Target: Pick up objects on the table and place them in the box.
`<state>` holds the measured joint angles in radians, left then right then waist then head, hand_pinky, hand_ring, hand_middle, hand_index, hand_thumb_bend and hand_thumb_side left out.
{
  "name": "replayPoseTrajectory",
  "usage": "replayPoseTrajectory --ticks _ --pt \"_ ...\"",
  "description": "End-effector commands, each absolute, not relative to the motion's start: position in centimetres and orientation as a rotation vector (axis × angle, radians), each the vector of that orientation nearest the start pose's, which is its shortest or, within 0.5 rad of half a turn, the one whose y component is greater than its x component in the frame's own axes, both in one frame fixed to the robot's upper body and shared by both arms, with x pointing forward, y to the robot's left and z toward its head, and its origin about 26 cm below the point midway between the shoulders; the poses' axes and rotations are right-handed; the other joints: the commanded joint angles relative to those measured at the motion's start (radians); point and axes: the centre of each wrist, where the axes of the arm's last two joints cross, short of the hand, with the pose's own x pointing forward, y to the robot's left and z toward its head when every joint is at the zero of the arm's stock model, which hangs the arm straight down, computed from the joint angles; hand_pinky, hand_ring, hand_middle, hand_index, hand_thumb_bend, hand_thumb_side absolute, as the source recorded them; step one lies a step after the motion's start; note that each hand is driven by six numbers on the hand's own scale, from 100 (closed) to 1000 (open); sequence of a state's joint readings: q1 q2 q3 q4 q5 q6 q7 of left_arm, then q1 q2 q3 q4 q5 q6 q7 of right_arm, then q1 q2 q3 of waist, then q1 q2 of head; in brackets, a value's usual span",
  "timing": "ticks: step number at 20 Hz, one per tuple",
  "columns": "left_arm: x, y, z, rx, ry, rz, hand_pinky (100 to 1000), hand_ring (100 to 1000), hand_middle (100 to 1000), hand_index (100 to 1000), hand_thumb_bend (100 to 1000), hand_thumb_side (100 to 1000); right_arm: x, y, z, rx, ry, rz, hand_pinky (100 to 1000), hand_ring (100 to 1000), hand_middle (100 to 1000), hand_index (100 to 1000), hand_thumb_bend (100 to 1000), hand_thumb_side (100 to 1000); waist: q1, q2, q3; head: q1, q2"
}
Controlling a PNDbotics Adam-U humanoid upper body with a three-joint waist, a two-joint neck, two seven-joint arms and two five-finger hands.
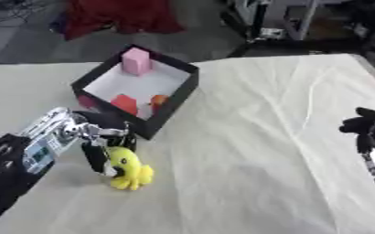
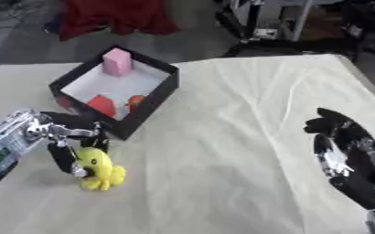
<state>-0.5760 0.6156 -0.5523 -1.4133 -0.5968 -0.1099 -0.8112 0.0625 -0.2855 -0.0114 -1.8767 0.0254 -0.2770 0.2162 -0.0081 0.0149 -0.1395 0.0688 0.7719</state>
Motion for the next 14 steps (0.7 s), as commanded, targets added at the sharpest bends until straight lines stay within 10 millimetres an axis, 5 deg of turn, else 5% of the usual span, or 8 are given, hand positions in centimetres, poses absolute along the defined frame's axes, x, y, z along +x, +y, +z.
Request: replayPoseTrajectory --ticks 1,8,9,14 --pt "38.1 25.4 12.8 0.364 -1.003 -1.987 484 367 352 532 113 128 25.7 -30.1 7.7 -0.084 -2.039 0.537 889 742 704 882 100 505 -0.006 -0.018 0.001 -0.002 -0.002" --pt "37.9 26.0 15.0 0.459 -1.082 -1.945 411 290 266 448 100 157 25.6 -30.2 7.7 -0.088 -2.036 0.532 889 741 703 882 100 504 -0.006 -0.020 0.003 -0.005 -0.002" --pt "37.8 26.1 15.8 0.494 -1.092 -1.950 412 291 267 449 100 210 25.6 -30.2 7.6 -0.089 -2.035 0.532 889 741 703 882 100 505 -0.006 -0.020 0.003 -0.007 -0.002" --pt "37.2 26.7 21.2 0.673 -1.159 -1.942 424 300 273 457 100 202 25.6 -30.3 7.6 -0.094 -2.032 0.530 888 741 703 882 100 500 -0.004 -0.023 0.005 -0.012 -0.002"
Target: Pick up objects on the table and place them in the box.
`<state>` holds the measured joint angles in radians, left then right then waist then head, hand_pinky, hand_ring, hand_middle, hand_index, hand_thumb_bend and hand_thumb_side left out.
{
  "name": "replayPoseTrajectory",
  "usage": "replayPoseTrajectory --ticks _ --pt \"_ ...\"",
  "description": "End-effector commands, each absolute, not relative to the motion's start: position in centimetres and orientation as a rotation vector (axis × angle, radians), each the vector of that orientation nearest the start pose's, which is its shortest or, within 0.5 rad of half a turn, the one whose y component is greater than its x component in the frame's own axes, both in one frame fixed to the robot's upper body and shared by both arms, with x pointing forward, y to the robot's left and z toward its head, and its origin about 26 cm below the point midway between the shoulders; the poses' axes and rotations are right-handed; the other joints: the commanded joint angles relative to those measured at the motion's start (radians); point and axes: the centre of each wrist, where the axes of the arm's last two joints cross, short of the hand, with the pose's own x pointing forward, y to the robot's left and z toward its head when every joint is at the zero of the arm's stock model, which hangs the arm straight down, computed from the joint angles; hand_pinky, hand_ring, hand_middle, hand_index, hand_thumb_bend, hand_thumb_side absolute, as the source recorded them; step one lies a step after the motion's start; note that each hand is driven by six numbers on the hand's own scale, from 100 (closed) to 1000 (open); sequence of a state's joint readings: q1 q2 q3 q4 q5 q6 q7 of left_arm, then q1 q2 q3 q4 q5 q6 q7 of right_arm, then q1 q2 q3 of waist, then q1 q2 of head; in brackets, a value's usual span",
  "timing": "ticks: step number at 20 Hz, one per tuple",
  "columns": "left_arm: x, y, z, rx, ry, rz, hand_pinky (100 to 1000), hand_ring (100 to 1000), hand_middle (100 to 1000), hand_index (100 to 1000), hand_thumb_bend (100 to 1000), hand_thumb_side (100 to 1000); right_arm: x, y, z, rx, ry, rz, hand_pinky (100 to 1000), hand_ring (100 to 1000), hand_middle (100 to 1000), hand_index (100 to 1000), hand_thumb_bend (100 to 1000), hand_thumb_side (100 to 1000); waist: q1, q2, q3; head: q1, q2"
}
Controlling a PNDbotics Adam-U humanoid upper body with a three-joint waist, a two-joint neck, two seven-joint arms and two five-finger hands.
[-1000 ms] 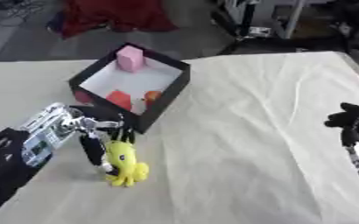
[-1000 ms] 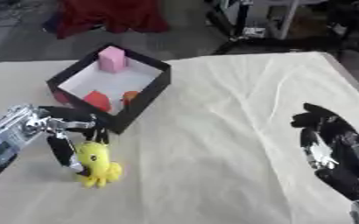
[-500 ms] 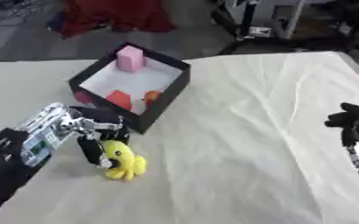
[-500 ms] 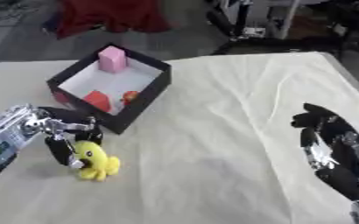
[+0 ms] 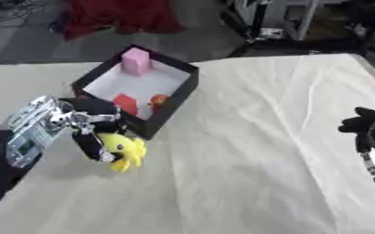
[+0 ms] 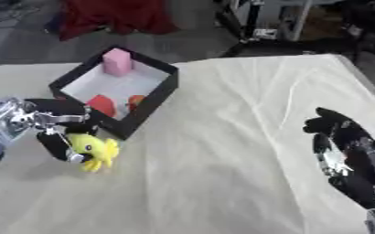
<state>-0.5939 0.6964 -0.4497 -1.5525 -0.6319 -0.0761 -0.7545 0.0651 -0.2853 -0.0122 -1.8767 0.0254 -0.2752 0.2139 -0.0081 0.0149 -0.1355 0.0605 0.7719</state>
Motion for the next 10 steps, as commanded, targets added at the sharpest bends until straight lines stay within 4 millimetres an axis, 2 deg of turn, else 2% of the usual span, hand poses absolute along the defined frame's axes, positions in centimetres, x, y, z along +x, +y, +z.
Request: replayPoseTrajectory --ticks 1,5,7,10 --pt "37.1 26.7 22.4 0.715 -1.164 -1.944 428 304 276 461 100 211 25.5 -30.3 7.6 -0.094 -2.031 0.531 888 741 703 882 100 500 -0.004 -0.023 0.001 -0.004 -0.002" --pt "37.9 26.3 25.8 0.866 -1.165 -1.941 438 311 281 472 100 226 25.5 -30.3 7.5 -0.092 -2.026 0.533 888 741 703 881 100 498 -0.004 -0.027 0.001 -0.006 -0.002" --pt "39.3 25.9 26.2 0.897 -1.153 -1.907 436 311 283 473 100 225 25.5 -30.3 7.4 -0.089 -2.024 0.533 888 741 703 881 100 499 -0.005 -0.028 -0.001 -0.005 -0.002" --pt "42.3 25.4 25.1 0.921 -1.116 -1.829 433 312 285 477 100 219 25.4 -30.2 7.4 -0.085 -2.024 0.531 888 741 703 882 100 500 -0.008 -0.030 -0.008 -0.004 -0.002"
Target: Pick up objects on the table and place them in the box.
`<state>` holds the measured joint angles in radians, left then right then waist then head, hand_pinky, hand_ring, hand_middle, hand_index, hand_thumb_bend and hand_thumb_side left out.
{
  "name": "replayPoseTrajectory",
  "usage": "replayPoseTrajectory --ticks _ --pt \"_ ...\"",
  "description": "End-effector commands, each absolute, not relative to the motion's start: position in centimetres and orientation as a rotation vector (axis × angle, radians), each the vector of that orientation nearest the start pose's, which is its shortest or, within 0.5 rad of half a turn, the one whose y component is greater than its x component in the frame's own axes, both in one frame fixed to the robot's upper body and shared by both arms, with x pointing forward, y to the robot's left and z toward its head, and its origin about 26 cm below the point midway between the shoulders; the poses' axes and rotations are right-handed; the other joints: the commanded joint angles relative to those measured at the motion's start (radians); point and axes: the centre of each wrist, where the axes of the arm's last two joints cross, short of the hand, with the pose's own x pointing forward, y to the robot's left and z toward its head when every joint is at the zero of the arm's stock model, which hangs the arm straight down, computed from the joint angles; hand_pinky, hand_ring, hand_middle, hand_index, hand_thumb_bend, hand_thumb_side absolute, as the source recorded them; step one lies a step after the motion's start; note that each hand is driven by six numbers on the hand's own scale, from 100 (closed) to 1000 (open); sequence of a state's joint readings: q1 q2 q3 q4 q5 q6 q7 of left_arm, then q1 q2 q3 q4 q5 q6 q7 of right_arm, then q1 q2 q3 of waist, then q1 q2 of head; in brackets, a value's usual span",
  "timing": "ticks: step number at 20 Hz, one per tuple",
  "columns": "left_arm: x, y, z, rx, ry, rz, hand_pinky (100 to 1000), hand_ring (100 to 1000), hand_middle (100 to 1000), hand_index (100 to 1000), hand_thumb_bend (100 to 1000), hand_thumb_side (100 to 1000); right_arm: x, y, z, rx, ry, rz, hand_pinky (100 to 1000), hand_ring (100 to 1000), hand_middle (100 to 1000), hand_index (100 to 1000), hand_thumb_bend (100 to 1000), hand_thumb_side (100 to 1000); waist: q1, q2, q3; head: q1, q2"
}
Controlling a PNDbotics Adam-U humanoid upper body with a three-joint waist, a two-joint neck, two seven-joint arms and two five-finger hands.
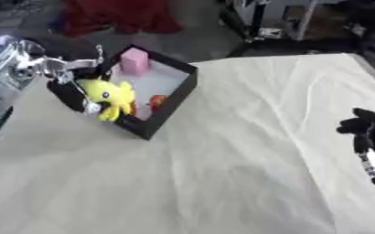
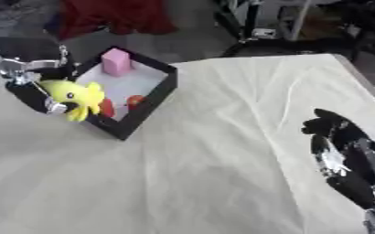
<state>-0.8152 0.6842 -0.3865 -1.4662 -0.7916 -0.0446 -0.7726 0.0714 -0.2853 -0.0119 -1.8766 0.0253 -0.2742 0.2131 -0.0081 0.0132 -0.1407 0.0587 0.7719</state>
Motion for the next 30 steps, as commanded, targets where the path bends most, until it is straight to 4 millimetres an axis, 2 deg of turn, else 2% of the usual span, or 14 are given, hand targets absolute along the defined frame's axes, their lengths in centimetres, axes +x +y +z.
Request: replayPoseTrajectory --ticks 1,3,5,9,10,12,13,15,17,18,21,24,27,30 --pt "43.3 25.3 24.4 0.929 -1.102 -1.799 433 312 286 478 100 221 25.4 -30.2 7.4 -0.084 -2.025 0.530 888 741 703 881 100 501 -0.009 -0.028 -0.005 -0.001 -0.002" --pt "45.1 25.1 22.7 0.947 -1.077 -1.734 430 312 287 482 103 215 25.4 -30.2 7.4 -0.081 -2.026 0.530 888 741 703 882 100 502 -0.012 -0.029 -0.009 0.001 -0.002" --pt "46.6 24.8 21.0 0.972 -1.065 -1.659 426 311 288 484 143 221 25.4 -30.1 7.4 -0.075 -2.028 0.530 888 741 702 882 100 503 -0.014 -0.029 -0.014 0.005 -0.002" --pt "48.3 24.2 18.3 1.061 -1.073 -1.548 451 331 311 510 234 243 25.5 -29.9 7.4 -0.061 -2.028 0.532 888 741 702 882 100 501 -0.017 -0.030 -0.024 0.011 -0.002" --pt "48.5 24.1 17.8 1.097 -1.082 -1.516 536 418 398 591 366 291 25.5 -29.8 7.4 -0.057 -2.028 0.533 888 741 702 882 100 500 -0.018 -0.030 -0.027 0.012 -0.002" --pt "48.8 24.0 16.7 1.157 -1.094 -1.458 659 539 535 715 493 342 25.5 -29.8 7.3 -0.053 -2.026 0.533 888 741 702 881 100 500 -0.018 -0.030 -0.033 0.012 -0.002" --pt "48.9 24.1 16.1 1.173 -1.097 -1.441 704 602 601 761 646 411 25.5 -29.8 7.3 -0.052 -2.025 0.532 888 741 702 881 100 499 -0.018 -0.030 -0.035 0.012 -0.002" --pt "48.9 24.5 15.2 1.194 -1.102 -1.405 759 700 710 821 848 464 25.5 -29.8 7.3 -0.053 -2.025 0.532 888 741 702 881 100 500 -0.018 -0.029 -0.039 0.010 -0.002" --pt "48.8 25.1 14.7 1.218 -1.119 -1.359 782 748 767 857 974 505 25.5 -29.8 7.4 -0.053 -2.027 0.532 887 741 701 881 100 500 -0.017 -0.028 -0.041 0.008 -0.002" --pt "48.8 25.5 14.8 1.232 -1.139 -1.330 792 766 785 871 1000 529 25.5 -29.8 7.3 -0.054 -2.027 0.530 887 741 701 881 100 500 -0.017 -0.028 -0.042 0.006 -0.002" --pt "48.3 26.7 15.6 1.260 -1.231 -1.223 787 763 790 879 1000 562 25.5 -29.9 7.3 -0.060 -2.025 0.526 888 741 701 881 100 500 -0.015 -0.026 -0.039 0.002 -0.002" --pt "47.2 27.9 17.4 1.256 -1.401 -1.047 729 698 735 858 1000 579 25.6 -29.9 7.4 -0.062 -2.030 0.524 888 741 702 881 100 503 -0.015 -0.026 -0.029 -0.001 -0.002" --pt "44.6 28.9 19.2 1.155 -1.620 -0.878 706 673 708 849 1000 608 25.6 -30.0 7.5 -0.069 -2.034 0.522 887 740 702 882 100 505 -0.015 -0.024 -0.018 0.002 -0.002" --pt "40.5 29.6 20.1 1.015 -1.839 -0.723 682 641 675 841 988 650 25.6 -30.0 7.7 -0.072 -2.043 0.514 887 740 701 881 100 509 -0.014 -0.019 -0.006 0.001 -0.002"
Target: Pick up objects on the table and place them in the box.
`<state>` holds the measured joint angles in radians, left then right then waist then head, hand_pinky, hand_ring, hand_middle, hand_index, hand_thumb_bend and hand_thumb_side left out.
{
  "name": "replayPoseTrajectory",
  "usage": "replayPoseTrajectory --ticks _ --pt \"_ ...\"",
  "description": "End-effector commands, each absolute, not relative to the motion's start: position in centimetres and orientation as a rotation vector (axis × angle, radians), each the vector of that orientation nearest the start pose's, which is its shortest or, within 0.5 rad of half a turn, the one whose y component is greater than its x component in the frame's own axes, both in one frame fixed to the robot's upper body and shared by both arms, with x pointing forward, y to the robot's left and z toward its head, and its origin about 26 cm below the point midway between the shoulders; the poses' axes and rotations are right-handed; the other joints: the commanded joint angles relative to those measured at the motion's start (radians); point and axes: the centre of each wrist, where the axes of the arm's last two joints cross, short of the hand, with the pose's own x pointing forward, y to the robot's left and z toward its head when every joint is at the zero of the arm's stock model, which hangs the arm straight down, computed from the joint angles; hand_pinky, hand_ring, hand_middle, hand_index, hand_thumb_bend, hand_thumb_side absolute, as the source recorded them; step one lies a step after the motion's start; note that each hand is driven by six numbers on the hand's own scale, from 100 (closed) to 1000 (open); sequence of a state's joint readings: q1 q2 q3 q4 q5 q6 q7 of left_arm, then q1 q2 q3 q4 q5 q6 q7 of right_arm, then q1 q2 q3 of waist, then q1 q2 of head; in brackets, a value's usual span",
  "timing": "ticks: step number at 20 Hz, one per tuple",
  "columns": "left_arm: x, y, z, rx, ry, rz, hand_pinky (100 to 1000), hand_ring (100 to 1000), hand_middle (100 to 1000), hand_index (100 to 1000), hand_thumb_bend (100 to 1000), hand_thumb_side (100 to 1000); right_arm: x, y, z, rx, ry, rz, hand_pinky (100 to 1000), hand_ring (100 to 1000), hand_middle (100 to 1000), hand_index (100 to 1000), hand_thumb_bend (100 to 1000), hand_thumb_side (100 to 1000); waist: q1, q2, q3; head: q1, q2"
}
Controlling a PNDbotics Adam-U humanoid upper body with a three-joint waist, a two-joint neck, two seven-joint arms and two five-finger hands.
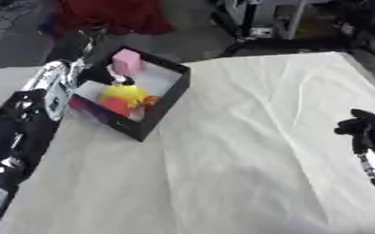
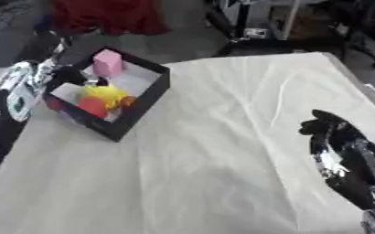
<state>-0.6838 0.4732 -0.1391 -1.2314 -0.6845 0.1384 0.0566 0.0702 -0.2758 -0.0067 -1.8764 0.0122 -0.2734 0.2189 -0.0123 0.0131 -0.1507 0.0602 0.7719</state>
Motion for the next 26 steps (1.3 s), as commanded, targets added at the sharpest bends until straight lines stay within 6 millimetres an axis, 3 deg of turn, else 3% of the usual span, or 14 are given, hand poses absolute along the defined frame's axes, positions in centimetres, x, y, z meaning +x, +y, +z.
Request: replayPoseTrajectory --ticks 1,6,10,17,26 --pt "39.0 29.8 19.9 0.971 -1.893 -0.667 676 633 668 842 983 656 25.6 -30.0 7.7 -0.072 -2.046 0.510 887 740 700 881 100 510 -0.010 -0.017 0.007 -0.001 -0.002" --pt "32.6 30.6 16.5 0.837 -1.979 -0.323 647 600 629 829 945 675 25.7 -29.6 7.8 -0.043 -2.059 0.467 886 737 696 876 100 514 -0.014 -0.013 0.031 -0.006 -0.002" --pt "30.0 30.0 13.2 0.805 -1.967 -0.070 636 587 619 822 911 677 25.8 -29.3 7.9 0.001 -2.069 0.422 883 732 691 871 100 521 -0.023 -0.014 0.048 -0.002 -0.002" --pt "29.3 29.1 11.0 0.761 -1.955 0.101 615 555 585 795 868 655 25.8 -28.6 8.1 0.066 -2.073 0.393 881 726 685 867 100 522 -0.027 -0.019 0.052 0.010 -0.002" --pt "29.4 28.2 9.4 0.676 -1.915 0.121 607 538 565 782 860 648 25.9 -28.2 7.8 0.100 -2.057 0.380 878 717 675 859 100 521 -0.025 -0.018 0.048 0.003 -0.002"
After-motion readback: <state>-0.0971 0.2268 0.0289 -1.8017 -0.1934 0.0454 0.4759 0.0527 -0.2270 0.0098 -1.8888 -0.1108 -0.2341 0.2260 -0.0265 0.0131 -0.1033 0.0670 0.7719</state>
